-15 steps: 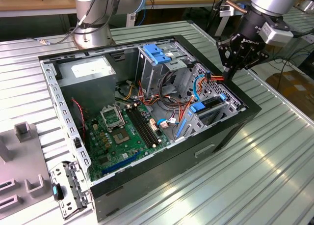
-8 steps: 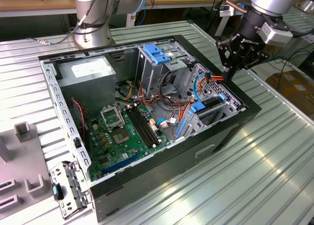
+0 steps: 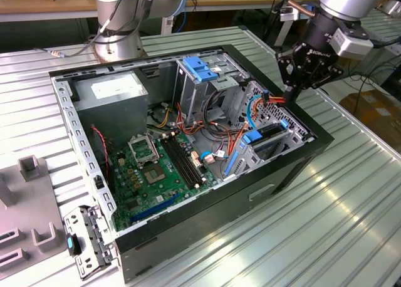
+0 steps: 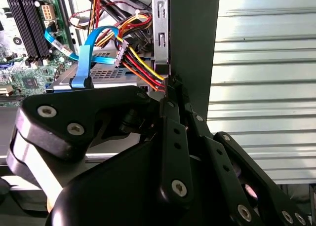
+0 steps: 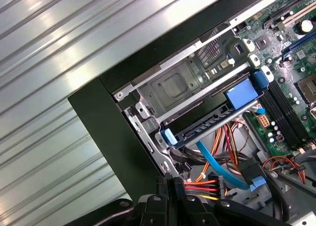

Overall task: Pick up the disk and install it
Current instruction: 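Insert the first disk wire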

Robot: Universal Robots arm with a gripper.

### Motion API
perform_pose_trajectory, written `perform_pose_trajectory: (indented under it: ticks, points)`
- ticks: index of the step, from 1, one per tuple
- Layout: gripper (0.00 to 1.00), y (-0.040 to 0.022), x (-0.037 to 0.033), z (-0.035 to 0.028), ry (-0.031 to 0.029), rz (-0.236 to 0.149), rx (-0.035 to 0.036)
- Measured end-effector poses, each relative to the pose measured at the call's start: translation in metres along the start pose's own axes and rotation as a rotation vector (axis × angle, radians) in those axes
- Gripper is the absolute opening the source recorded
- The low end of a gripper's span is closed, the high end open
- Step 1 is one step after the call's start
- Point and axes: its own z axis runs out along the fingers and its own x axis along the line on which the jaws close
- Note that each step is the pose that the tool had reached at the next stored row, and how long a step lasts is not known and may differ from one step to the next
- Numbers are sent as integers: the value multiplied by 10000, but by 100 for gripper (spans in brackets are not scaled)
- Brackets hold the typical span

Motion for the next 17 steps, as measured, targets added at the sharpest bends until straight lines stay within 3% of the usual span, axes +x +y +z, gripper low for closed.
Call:
perform_pose_trajectory:
  ticks: [6, 11, 12, 14, 17]
  points:
    - [16, 16, -24, 0, 0, 51, -1]
    - [16, 17, -25, 0, -4, 354, -6]
    - [16, 18, -27, 4, -10, 783, -13]
    - [16, 34, -52, 11, -15, 1206, -19]
    - [16, 44, -68, 12, -19, 1479, -24]
